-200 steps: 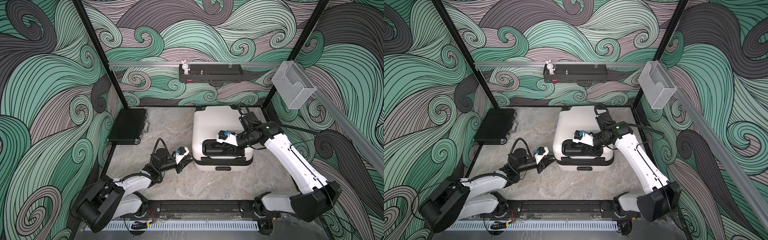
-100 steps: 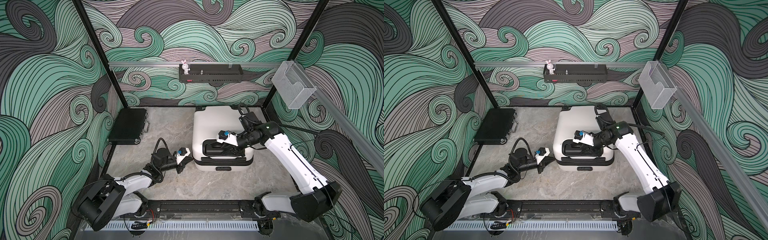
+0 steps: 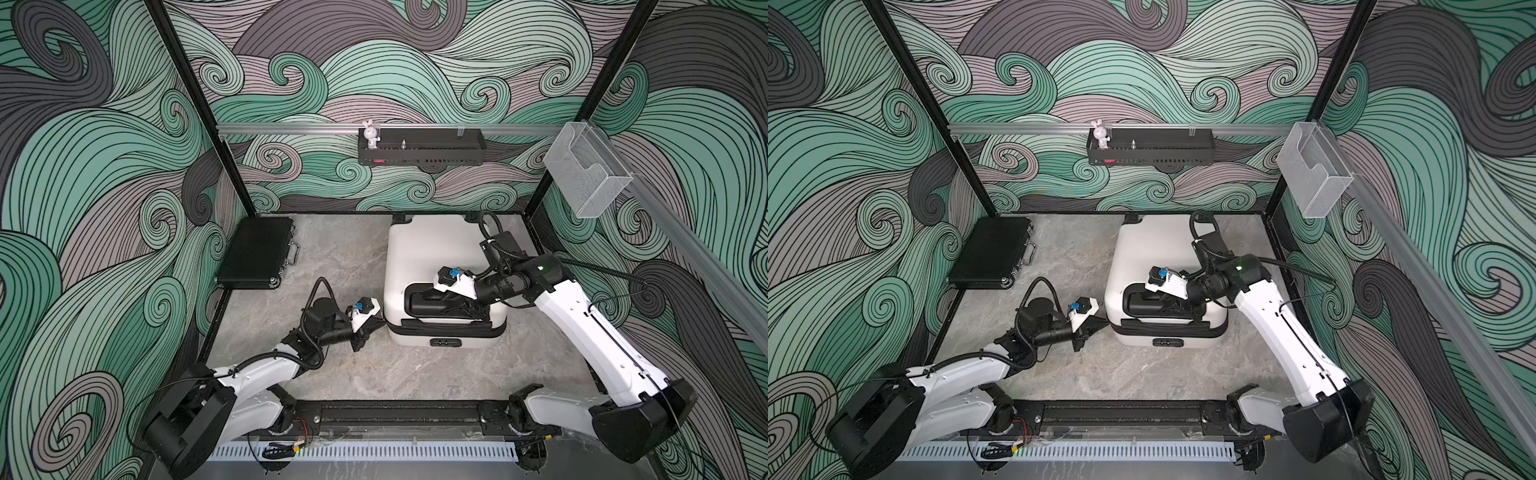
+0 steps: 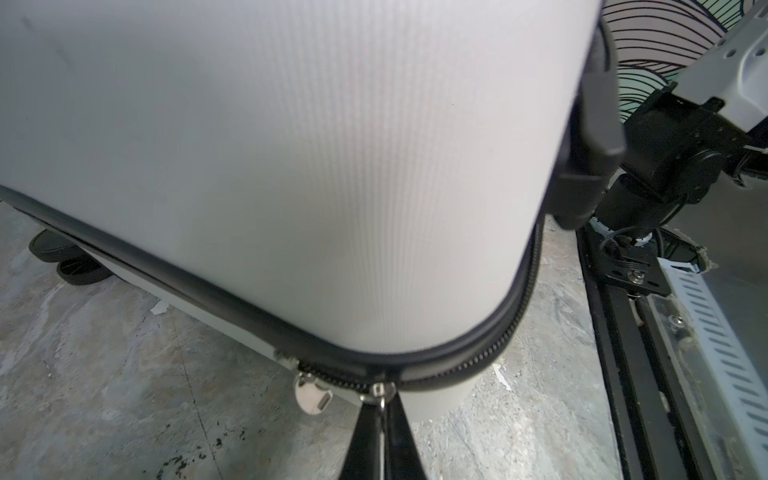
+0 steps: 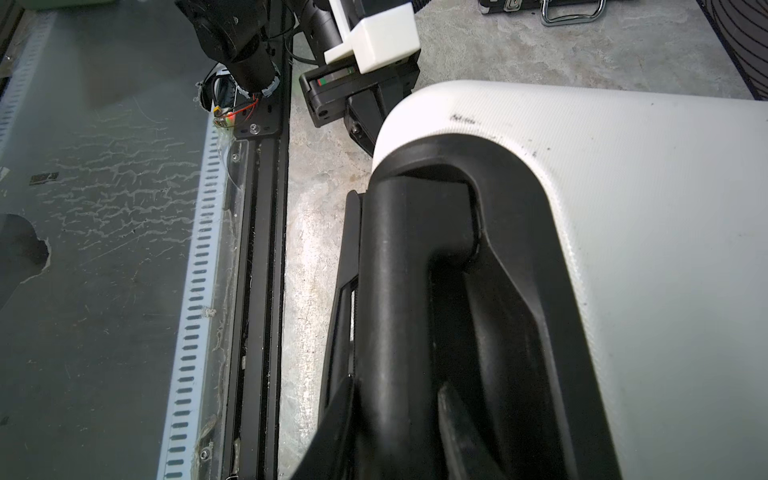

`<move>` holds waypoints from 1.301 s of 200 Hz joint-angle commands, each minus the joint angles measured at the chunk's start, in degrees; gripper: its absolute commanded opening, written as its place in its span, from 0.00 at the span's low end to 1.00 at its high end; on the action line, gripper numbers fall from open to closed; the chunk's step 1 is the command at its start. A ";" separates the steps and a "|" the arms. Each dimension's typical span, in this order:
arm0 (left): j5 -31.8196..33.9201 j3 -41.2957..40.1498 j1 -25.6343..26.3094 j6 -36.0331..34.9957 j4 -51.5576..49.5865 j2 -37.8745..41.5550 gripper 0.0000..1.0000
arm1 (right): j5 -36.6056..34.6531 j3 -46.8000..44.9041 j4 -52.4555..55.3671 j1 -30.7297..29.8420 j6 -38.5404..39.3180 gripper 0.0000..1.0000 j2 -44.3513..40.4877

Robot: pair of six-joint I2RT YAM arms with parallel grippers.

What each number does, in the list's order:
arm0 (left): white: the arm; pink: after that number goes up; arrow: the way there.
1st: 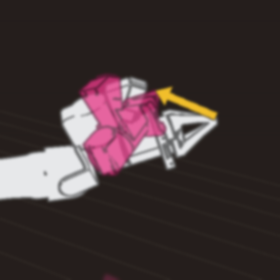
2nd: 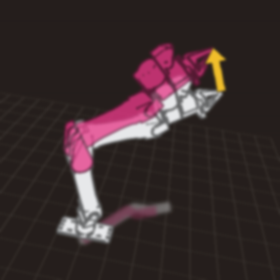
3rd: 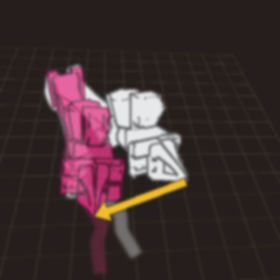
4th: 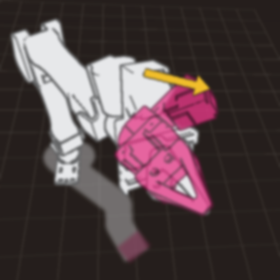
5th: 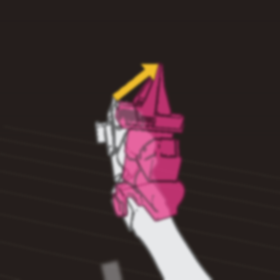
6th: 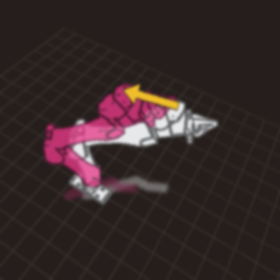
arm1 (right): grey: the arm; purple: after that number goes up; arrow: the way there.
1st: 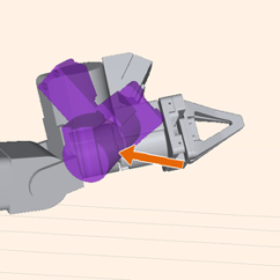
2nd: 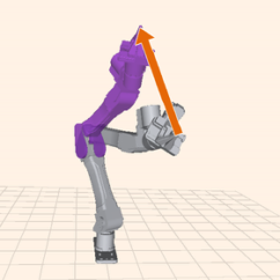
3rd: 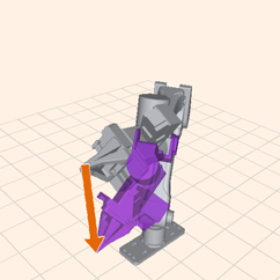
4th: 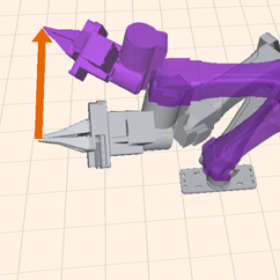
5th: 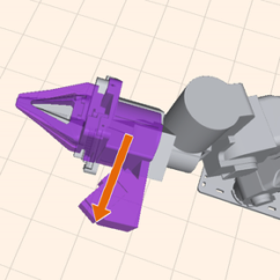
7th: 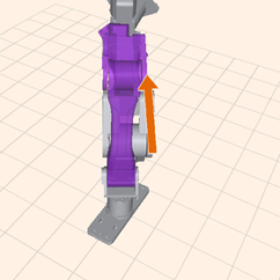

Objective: Open the suitcase zippers
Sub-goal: Unzip the zipper on the suitcase.

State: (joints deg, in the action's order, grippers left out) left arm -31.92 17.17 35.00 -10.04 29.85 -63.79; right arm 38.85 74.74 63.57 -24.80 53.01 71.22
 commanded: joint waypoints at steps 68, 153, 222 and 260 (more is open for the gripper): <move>-3.15 4.10 4.83 0.53 -0.59 1.73 0.01 | -7.46 -0.83 -19.65 -7.47 -12.35 0.00 -2.30; -3.58 2.49 5.87 5.38 -0.55 4.41 0.01 | -13.27 -4.24 -25.42 -7.15 -11.57 0.00 -5.28; 0.90 1.34 5.87 5.54 -8.61 8.67 0.00 | -8.37 -4.34 -23.02 -2.87 -9.29 0.00 -6.71; -0.06 1.26 5.95 7.77 -8.21 9.70 0.00 | -7.82 -4.33 -24.17 -2.98 -11.41 0.00 -6.31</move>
State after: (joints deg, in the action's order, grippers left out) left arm -25.21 17.10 39.55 -4.01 19.22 -55.94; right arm 33.10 68.73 53.98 -29.63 44.14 66.52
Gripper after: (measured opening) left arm 0.048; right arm 0.276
